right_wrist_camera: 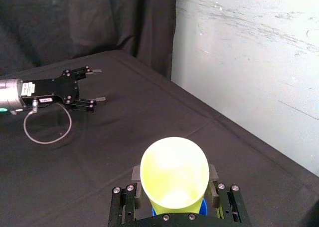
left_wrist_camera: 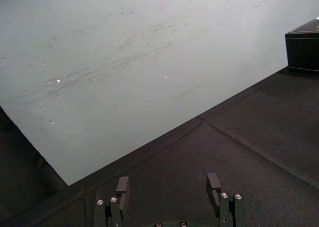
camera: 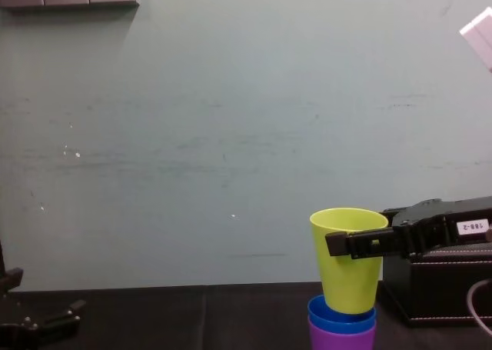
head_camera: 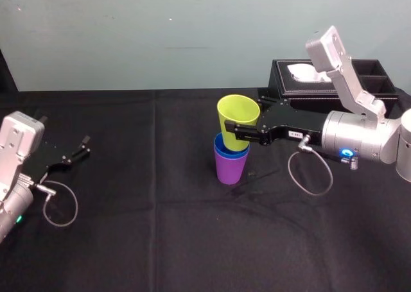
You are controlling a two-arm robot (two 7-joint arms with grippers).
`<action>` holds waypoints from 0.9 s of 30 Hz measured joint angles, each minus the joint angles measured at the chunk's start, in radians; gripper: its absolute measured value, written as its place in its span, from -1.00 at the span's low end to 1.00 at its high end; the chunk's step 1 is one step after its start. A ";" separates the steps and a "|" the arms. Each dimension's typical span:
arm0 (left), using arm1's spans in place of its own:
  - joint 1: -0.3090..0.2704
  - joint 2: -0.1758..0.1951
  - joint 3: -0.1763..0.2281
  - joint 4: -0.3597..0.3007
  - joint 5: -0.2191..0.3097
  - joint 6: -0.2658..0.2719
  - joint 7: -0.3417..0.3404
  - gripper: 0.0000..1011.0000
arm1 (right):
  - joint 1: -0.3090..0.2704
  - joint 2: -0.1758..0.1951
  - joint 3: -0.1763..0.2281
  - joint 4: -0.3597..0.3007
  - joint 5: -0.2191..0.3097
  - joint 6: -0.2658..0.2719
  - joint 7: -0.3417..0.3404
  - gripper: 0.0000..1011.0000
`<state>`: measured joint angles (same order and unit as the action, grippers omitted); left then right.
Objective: Stack the three plastic cups sequentially using one hand.
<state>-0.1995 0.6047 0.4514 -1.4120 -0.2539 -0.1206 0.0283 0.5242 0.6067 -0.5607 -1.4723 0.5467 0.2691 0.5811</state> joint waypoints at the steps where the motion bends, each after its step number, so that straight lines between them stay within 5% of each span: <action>1: 0.000 0.000 0.000 0.000 0.000 0.000 0.000 1.00 | 0.002 -0.002 -0.001 0.004 -0.002 0.000 0.001 0.48; 27: 0.000 0.000 0.000 0.000 0.000 0.000 0.000 1.00 | 0.013 -0.028 -0.007 0.048 -0.024 -0.008 0.016 0.48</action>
<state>-0.1995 0.6047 0.4514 -1.4120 -0.2539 -0.1206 0.0283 0.5373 0.5789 -0.5679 -1.4248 0.5228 0.2615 0.5967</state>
